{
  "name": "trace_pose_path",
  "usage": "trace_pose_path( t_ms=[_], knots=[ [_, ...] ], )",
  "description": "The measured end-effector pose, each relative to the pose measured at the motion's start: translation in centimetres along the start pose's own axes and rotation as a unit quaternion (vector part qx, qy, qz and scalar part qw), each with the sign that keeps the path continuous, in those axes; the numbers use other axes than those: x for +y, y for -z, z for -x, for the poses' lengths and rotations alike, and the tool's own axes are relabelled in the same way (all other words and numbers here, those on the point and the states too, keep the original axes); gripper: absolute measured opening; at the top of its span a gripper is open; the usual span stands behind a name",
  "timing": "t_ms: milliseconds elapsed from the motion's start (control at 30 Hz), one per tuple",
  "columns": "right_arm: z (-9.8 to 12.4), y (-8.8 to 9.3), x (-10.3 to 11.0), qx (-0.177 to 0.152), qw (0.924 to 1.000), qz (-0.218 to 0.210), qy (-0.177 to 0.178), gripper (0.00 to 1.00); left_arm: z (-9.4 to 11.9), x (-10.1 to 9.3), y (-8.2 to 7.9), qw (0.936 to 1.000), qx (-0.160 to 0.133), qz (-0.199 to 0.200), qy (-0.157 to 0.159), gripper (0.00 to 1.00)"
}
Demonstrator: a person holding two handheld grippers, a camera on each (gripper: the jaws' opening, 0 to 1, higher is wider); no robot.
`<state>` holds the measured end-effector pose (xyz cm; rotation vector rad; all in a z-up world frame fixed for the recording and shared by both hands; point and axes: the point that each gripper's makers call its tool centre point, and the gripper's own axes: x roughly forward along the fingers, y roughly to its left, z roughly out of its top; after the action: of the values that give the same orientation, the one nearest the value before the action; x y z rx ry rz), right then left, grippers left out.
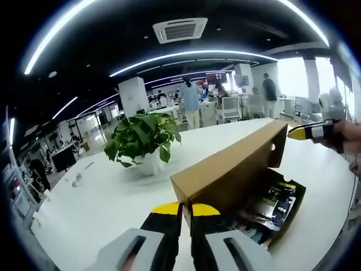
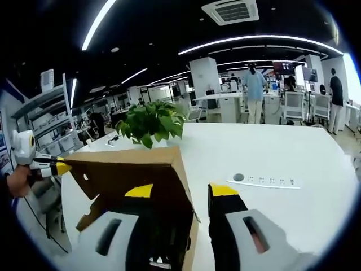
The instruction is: Operate the shoe box by opening the lid, removing the specified soft item, and placing it in the target area until the item is outside and the box remains undamaged.
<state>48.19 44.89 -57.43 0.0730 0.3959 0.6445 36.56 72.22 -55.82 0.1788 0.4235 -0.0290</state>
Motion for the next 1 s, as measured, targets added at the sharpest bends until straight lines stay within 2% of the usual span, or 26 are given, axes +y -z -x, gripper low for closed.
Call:
trace_pose_path(
  t_ms=[67,167,300,500,600,700,867,1000],
  knots=[
    [-0.4,0.3,-0.2,0.004,1.0000,0.003,0.005,0.18,-0.1,0.1,0.0,1.0000,-0.001,0.003,0.001,0.04],
    [-1.1,0.9,-0.5,0.014,0.9999,0.002,0.006,0.17,-0.1,0.1,-0.1,1.0000,-0.002,0.004,0.002,0.04],
    [-2.2,1.8,-1.1,0.028,0.9995,0.003,0.012,0.11,-0.2,0.1,-0.1,1.0000,-0.002,0.005,0.004,0.04],
    [-3.4,2.8,-1.4,0.044,0.9990,-0.010,0.008,0.11,-0.4,0.3,-0.2,1.0000,-0.004,0.005,0.007,0.04],
    [-3.7,3.4,-1.3,0.055,0.9985,-0.007,0.006,0.07,-0.5,0.3,-0.4,1.0000,-0.005,0.005,0.007,0.04],
    [-3.9,3.3,-0.8,0.053,0.9984,-0.019,-0.003,0.02,-0.7,0.4,-0.5,0.9999,-0.006,0.005,0.007,0.04],
    [-4.2,3.1,-0.9,0.048,0.9986,-0.024,-0.002,0.01,-1.1,0.7,-0.7,1.0000,-0.007,0.003,0.005,0.04],
    [-4.5,2.9,-1.1,0.048,0.9983,-0.030,-0.011,0.01,-1.7,1.3,-0.8,0.9997,-0.014,0.020,0.007,0.04]
  ],
)
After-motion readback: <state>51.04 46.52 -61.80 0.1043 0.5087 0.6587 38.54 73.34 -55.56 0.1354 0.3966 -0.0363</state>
